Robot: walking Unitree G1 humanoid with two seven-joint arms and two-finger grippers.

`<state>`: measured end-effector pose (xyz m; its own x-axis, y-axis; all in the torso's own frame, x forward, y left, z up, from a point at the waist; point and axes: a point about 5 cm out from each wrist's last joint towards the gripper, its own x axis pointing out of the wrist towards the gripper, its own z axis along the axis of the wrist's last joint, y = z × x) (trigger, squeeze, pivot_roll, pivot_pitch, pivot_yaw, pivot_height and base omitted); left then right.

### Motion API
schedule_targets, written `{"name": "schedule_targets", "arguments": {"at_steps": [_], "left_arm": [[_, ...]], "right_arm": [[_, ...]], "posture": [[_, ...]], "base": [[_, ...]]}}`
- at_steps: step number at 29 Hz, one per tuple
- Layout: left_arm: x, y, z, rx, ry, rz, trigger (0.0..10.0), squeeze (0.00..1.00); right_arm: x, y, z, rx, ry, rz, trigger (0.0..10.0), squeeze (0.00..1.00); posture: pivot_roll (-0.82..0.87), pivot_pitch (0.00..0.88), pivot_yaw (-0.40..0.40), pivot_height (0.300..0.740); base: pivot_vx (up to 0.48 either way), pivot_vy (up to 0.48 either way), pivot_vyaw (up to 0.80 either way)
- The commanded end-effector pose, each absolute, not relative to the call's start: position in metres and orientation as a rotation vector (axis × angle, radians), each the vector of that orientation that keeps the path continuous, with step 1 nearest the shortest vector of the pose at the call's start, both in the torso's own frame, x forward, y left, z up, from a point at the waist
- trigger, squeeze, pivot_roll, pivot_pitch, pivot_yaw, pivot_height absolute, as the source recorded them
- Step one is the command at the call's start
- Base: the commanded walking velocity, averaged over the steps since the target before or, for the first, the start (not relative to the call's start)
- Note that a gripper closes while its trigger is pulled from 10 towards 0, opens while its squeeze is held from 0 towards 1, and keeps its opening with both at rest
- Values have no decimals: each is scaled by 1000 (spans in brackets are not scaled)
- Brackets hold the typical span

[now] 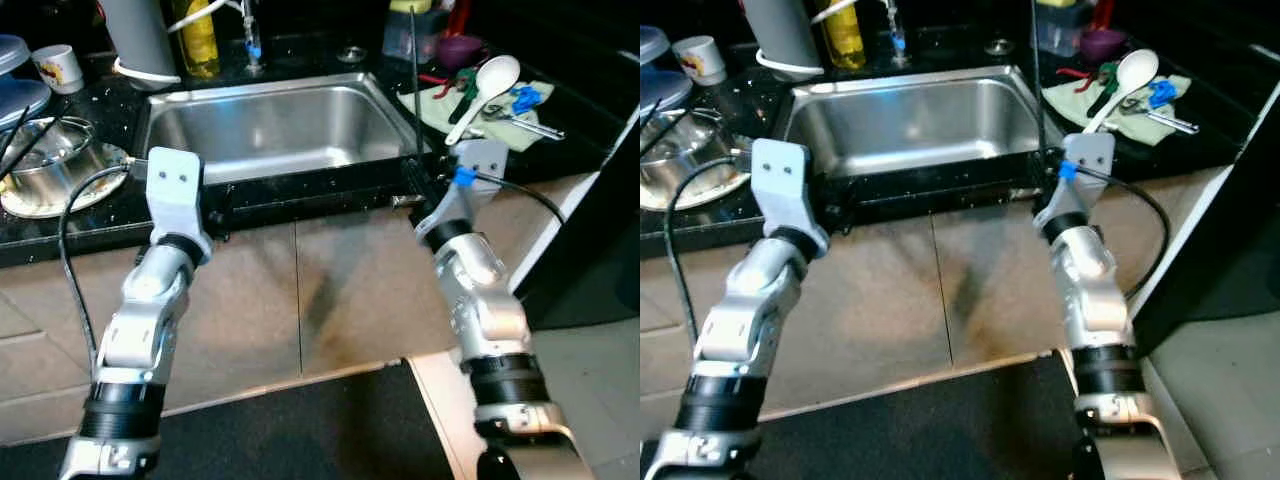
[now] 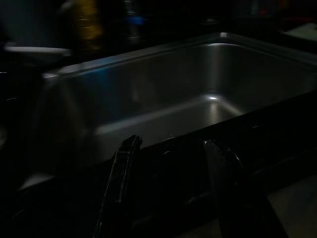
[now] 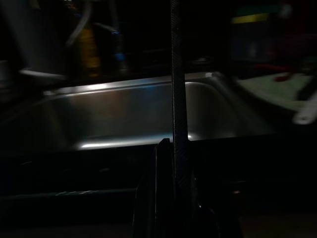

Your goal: Kitchen organization

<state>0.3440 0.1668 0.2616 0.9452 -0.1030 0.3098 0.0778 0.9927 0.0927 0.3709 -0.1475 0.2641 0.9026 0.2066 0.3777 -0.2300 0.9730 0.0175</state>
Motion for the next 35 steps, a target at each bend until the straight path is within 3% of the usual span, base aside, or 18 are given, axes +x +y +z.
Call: {"name": "schedule_targets", "arguments": {"at_steps": [1, 35], "left_arm": [[343, 167, 262, 84, -327, -97, 10000, 0], [346, 166, 265, 103, -332, -112, 10000, 0]], "right_arm": [[370, -149, 266, 61, -395, 221, 10000, 0], [371, -150, 268, 71, -404, 214, 10000, 0]], "posture": [[-41, 181, 33, 740], [-35, 178, 41, 740]], "base": [[345, 0, 0], [345, 0, 0]]}}
